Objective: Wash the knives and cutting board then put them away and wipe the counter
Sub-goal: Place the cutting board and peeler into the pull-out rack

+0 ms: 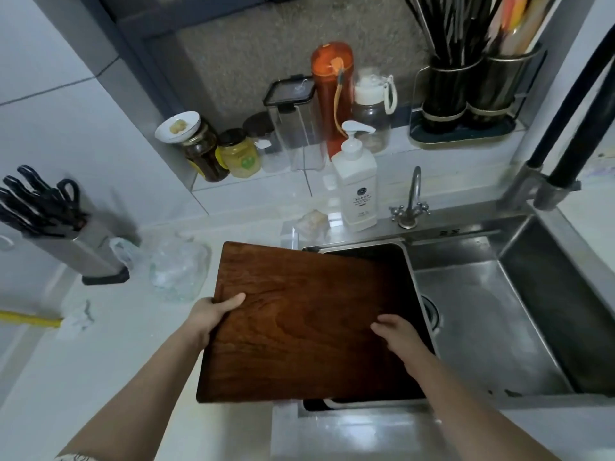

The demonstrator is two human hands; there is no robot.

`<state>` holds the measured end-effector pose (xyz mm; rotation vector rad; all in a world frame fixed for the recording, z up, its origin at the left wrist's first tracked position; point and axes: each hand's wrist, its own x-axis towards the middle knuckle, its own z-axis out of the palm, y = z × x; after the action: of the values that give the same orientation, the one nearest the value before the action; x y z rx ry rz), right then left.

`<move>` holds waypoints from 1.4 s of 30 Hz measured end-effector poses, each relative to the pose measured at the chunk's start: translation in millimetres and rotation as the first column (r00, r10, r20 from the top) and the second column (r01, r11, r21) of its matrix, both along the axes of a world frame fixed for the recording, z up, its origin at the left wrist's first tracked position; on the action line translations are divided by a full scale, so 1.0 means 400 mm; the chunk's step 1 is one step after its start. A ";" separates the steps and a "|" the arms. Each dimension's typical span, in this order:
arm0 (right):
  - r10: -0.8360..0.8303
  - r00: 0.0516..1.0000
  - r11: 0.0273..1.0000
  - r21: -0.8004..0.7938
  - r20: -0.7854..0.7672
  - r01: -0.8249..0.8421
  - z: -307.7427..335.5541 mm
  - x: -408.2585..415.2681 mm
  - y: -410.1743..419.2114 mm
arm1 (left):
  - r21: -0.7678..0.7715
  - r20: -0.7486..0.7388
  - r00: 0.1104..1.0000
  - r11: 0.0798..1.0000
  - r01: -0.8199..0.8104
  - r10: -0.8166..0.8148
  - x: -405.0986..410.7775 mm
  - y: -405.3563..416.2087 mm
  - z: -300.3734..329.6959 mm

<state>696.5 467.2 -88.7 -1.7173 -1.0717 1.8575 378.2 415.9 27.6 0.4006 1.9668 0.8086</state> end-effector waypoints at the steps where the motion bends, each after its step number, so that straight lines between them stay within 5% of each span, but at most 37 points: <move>1: 0.017 1.000 1.000 0.002 0.000 -0.017 0.004 0.006 0.004 | 0.015 -0.006 1.000 1.000 0.014 -0.013 0.016 -0.001 0.024; 16: 0.031 0.999 1.000 -0.001 -0.033 -0.031 0.013 0.050 0.040 | 0.279 -0.316 0.949 0.954 0.109 -0.016 0.355 0.029 0.361; 30: 0.048 0.891 0.985 -0.128 -0.452 -0.118 0.151 -0.051 0.080 | 0.460 -0.419 0.907 0.872 0.167 0.048 0.277 -0.207 0.639; 35: 0.010 0.870 1.000 -0.018 -0.494 -0.022 0.261 -0.048 0.086 | 0.455 -0.331 0.935 0.890 0.037 0.131 0.134 -0.307 0.638; 42: 0.056 0.873 0.946 0.306 -0.484 0.109 0.475 -0.026 0.115 | 0.626 -0.130 0.917 0.749 -0.219 0.377 0.016 -0.341 0.491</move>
<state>686.2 513.2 101.4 -0.9929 -1.0564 1.8298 384.4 279.6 224.0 0.5833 1.9924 1.6900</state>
